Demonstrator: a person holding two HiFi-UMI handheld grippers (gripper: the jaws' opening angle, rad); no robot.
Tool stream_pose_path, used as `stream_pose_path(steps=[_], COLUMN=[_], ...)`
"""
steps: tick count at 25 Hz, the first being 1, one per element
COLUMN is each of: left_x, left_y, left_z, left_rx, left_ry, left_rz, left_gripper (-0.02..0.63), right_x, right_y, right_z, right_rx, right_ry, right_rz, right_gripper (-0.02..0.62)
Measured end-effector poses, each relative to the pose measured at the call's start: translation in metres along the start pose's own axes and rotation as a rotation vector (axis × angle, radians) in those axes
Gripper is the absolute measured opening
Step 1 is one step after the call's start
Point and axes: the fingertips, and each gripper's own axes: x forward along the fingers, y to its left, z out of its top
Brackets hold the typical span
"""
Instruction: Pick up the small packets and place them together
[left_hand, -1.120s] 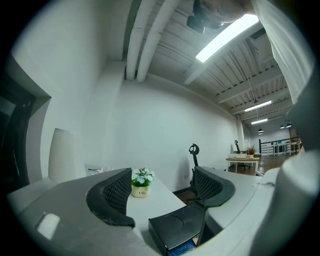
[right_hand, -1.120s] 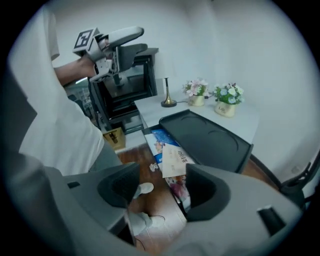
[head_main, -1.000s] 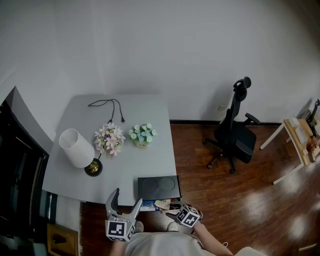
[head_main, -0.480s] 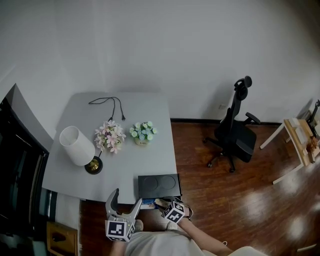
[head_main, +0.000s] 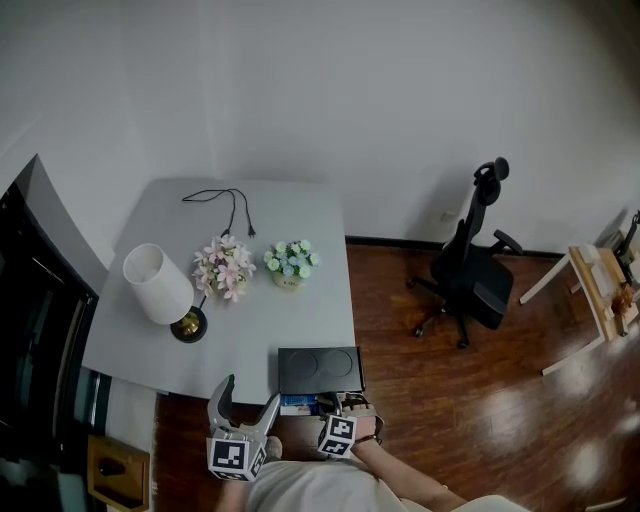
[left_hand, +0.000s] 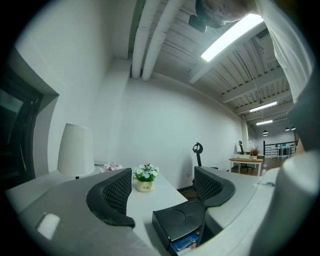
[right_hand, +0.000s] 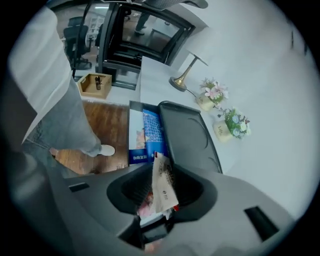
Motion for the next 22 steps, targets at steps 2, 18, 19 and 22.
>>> stream_pose_path(steps=[2, 18, 19, 22], left_x=[-0.001, 0.007, 0.008, 0.007], left_y=[0.002, 0.002, 0.002, 0.003], left_z=[-0.001, -0.002, -0.002, -0.003], left_rx=[-0.005, -0.01, -0.01, -0.012], left_ry=[0.001, -0.003, -0.004, -0.005], left_rz=[0.005, -0.007, -0.006, -0.001], left_gripper=[0.385, 0.385, 0.385, 0.385], right_x=[0.0, -0.115, -0.121, -0.121], right_y=[0.002, -0.057, -0.069, -0.101], right_z=[-0.008, 0.0, 0.002, 0.016], right_rx=[-0.028, 0.466, 0.49, 0.495], right_ry=[0.02, -0.316, -0.34, -0.394], right_rz=[-0.015, -0.035, -0.061, -0.131], right_gripper=[0.033, 0.003, 0.003, 0.003])
